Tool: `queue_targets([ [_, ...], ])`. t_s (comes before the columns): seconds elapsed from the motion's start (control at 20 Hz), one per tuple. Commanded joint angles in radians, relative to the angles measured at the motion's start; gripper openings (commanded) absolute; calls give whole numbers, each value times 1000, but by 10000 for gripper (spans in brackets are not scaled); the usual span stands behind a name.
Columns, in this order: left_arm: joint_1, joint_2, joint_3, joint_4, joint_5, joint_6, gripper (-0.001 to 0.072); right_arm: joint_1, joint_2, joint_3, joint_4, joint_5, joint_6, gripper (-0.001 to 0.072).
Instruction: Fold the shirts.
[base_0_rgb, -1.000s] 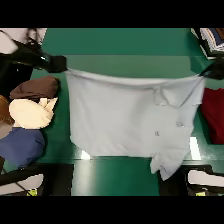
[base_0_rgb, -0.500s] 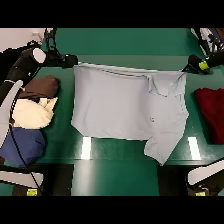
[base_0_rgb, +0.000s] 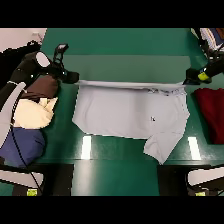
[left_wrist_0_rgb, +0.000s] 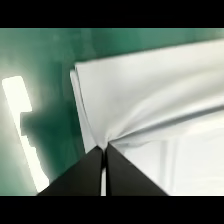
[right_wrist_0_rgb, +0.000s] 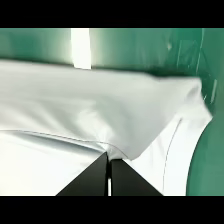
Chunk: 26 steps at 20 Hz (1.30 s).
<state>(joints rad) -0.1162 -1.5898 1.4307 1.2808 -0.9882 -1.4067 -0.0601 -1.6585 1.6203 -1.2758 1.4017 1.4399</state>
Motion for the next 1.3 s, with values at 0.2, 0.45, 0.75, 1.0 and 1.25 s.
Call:
queue_targets([
  [0.2, 0, -3, -104, -13, 31, -48, 26, 40, 119, -307, -24, -150, 28, 18],
  [0.45, 1, 29, -72, 23, -134, -86, 588, 13, 127, -238, 51, -8, 37, 441],
  [0.75, 0, 268, -335, 10, -289, -86, 588, -29, 383, -389, 54, 23, 25, 440],
  [1.0, 0, 425, -658, -198, -212, -86, 588, -29, 563, -548, 55, -24, 25, 440],
  [1.25, 0, 423, -784, -395, -67, -31, 587, -29, 634, -583, 54, -31, 26, 435],
])
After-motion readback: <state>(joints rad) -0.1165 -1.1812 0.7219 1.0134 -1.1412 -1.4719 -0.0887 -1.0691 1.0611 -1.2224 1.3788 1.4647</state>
